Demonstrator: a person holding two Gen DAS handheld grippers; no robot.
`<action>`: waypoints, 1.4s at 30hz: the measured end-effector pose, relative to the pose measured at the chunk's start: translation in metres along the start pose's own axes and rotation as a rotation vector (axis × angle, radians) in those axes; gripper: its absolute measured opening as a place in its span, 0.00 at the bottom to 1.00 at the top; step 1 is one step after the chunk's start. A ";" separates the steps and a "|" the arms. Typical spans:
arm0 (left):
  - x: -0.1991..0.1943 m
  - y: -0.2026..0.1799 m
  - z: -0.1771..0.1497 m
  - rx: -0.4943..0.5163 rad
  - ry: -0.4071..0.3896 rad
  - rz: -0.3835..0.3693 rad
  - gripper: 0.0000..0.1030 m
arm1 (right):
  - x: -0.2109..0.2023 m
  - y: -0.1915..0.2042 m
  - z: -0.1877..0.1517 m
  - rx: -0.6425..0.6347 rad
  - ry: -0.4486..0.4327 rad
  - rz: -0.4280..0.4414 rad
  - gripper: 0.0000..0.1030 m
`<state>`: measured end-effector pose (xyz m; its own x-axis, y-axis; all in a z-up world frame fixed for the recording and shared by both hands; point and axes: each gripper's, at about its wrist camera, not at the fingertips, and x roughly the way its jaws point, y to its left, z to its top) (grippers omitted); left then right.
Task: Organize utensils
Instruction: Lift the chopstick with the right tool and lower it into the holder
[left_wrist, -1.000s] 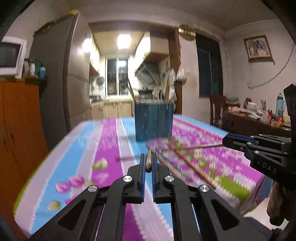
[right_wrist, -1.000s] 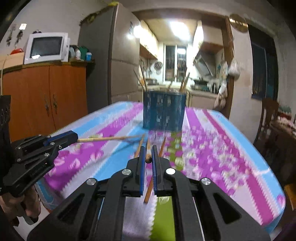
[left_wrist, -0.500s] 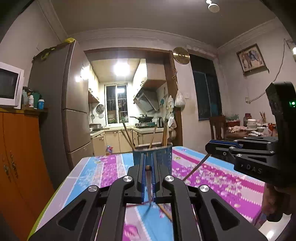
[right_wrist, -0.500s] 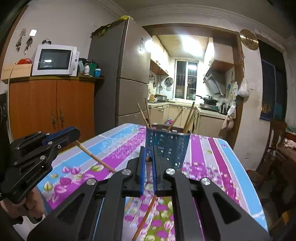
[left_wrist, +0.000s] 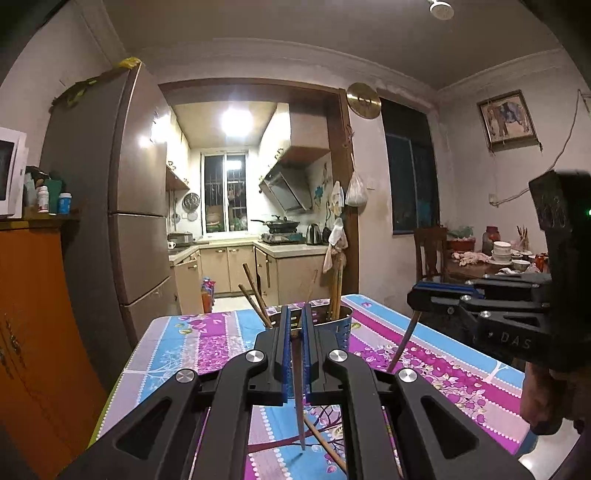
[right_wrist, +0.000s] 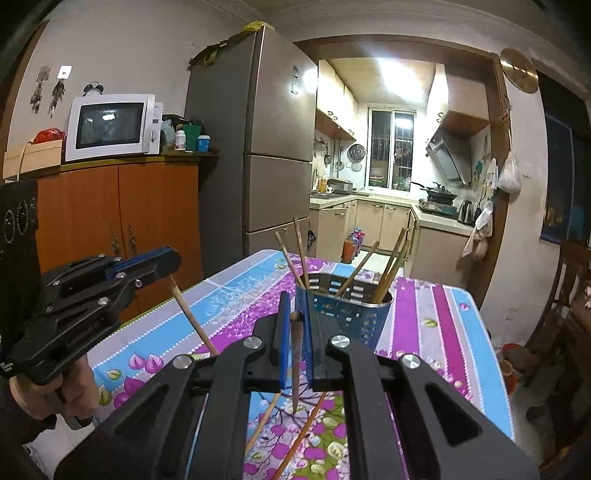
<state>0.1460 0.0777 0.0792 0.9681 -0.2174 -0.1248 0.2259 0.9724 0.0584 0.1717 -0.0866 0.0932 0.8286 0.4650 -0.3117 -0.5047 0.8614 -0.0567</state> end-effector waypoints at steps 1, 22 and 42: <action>0.002 0.001 0.003 0.000 0.004 -0.002 0.07 | 0.000 -0.002 0.005 0.006 0.003 0.007 0.05; 0.030 0.003 0.118 -0.012 0.023 -0.033 0.07 | 0.000 -0.056 0.087 0.050 -0.072 -0.011 0.05; 0.137 0.009 0.186 -0.005 0.041 0.038 0.07 | 0.076 -0.114 0.166 0.045 -0.089 -0.039 0.05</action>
<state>0.3013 0.0405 0.2468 0.9707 -0.1765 -0.1628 0.1882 0.9804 0.0590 0.3325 -0.1151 0.2334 0.8667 0.4455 -0.2244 -0.4619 0.8866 -0.0239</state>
